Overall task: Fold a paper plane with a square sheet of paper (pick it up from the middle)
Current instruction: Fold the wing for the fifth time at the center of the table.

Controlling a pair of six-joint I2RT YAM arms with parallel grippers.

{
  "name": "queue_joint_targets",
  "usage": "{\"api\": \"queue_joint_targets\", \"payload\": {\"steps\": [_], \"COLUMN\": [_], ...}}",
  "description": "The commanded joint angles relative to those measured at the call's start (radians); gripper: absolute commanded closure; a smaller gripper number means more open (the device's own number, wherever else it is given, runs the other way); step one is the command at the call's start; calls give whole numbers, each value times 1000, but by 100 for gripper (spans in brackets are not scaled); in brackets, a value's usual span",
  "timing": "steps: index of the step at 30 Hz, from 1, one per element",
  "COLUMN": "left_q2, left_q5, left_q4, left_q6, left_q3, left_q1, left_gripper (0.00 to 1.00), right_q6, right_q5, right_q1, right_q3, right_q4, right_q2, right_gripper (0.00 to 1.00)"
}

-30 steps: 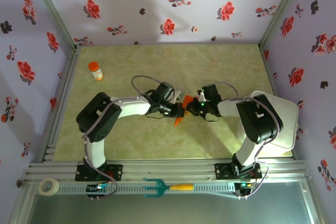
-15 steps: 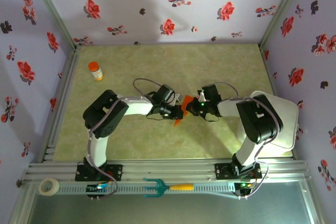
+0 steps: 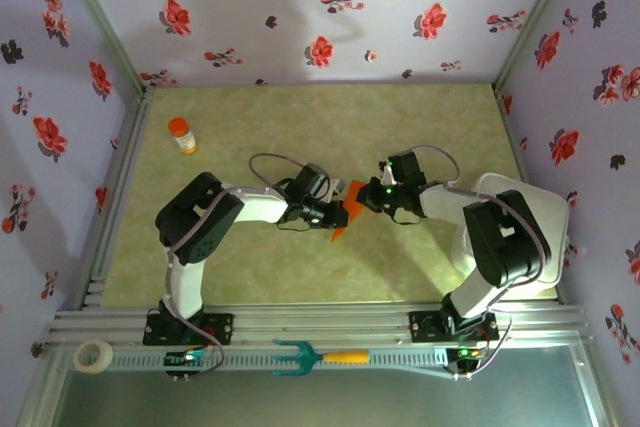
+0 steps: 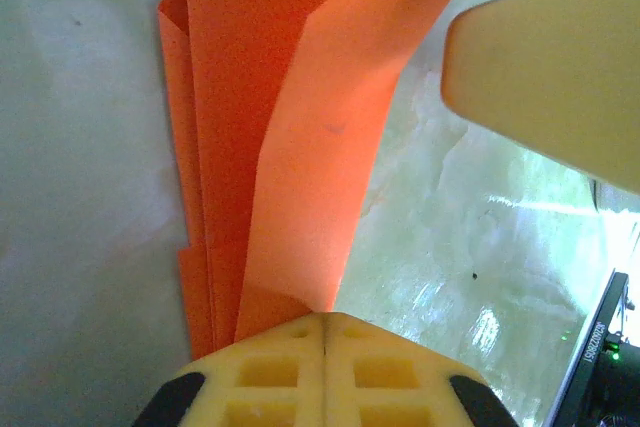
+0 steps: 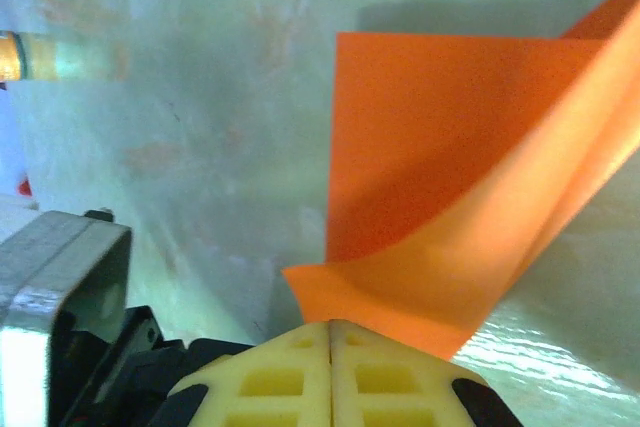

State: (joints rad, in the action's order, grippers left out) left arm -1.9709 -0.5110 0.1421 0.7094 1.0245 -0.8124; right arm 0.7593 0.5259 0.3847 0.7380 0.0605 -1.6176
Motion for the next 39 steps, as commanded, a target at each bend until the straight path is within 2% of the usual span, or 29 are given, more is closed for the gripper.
{"api": "queue_joint_targets", "payload": {"steps": [1, 7, 11, 17, 26, 29, 33, 39], "left_q2": [-26, -27, -24, -35, -53, -55, -54, -50], "left_q5": [58, 59, 60, 43, 29, 29, 28, 27], "left_q4": [-117, -117, -119, -119, -111, -113, -113, -114], "left_q6": [15, 16, 16, 13, 15, 16, 16, 13], "left_q3": [-47, -46, -49, -46, -47, -47, -47, -44], "left_q1": [1, 3, 3, 2, 2, 2, 3, 1], "left_gripper": [100, 100, 100, 100, 100, 100, 100, 100], "right_q6": [9, 7, -16, 6, -8, -26, -83, -72], "right_q5": [35, 1, -111, -54, -47, -20, -50, 29], "right_q1": [19, 54, 29, -62, -114, -131, -153, -151], "right_q3": [-7, 18, 18, 4, 41, 55, 84, 60], "right_q4": [52, 53, 0, 92, 50, 36, -67, -60], "right_q2": [-15, -85, -99, -160, -169, -136, -38, 47], "right_gripper": [93, 94, 94, 94, 93, 91, 88, 83]}}
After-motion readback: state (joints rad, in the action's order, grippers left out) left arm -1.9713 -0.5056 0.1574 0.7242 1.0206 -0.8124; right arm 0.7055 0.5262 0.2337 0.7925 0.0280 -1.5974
